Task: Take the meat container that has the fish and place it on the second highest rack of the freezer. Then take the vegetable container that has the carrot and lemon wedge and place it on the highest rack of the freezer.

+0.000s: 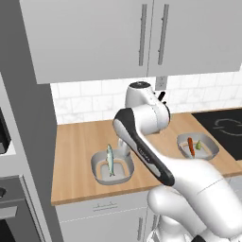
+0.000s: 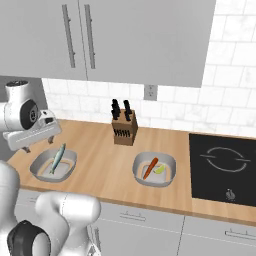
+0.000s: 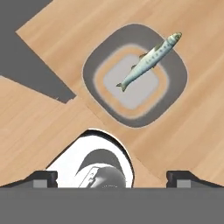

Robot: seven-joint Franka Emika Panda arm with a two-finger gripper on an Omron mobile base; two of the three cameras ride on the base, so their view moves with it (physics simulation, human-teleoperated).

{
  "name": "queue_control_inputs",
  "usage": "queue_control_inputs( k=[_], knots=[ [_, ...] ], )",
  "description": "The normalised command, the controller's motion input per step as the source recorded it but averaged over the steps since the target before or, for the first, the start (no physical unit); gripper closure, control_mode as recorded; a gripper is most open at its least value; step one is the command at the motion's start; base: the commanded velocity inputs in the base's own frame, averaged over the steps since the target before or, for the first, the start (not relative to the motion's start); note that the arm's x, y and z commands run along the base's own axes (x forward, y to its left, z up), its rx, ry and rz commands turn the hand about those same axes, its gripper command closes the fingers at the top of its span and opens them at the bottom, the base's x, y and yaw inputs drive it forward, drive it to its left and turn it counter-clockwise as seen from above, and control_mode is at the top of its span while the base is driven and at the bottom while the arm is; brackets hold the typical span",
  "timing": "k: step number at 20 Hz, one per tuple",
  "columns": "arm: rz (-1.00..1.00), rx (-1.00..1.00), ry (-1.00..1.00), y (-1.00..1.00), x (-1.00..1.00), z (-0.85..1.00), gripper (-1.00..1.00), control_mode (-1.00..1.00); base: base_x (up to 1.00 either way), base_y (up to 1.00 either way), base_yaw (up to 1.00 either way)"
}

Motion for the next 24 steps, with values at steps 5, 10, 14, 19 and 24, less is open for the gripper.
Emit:
queue_control_inputs(
  k=[5,10,14,19,24],
  knots=[
    [0.22,-0.05,0.21,0.35,0.53,-0.71,-1.0,-1.0,0.0,0.0,0.0],
    [0.19,0.0,0.07,0.08,0.74,-0.7,-1.0,-1.0,0.0,0.0,0.0],
    [0.17,0.0,0.05,0.05,0.42,-0.73,-1.0,-1.0,0.0,0.0,0.0],
    [0.07,0.0,-0.01,0.22,0.0,-0.81,-1.0,-1.0,0.0,0.0,0.0],
    [0.08,0.0,0.0,0.02,0.0,-0.43,-1.0,-1.0,0.0,0.0,0.0]
  ],
)
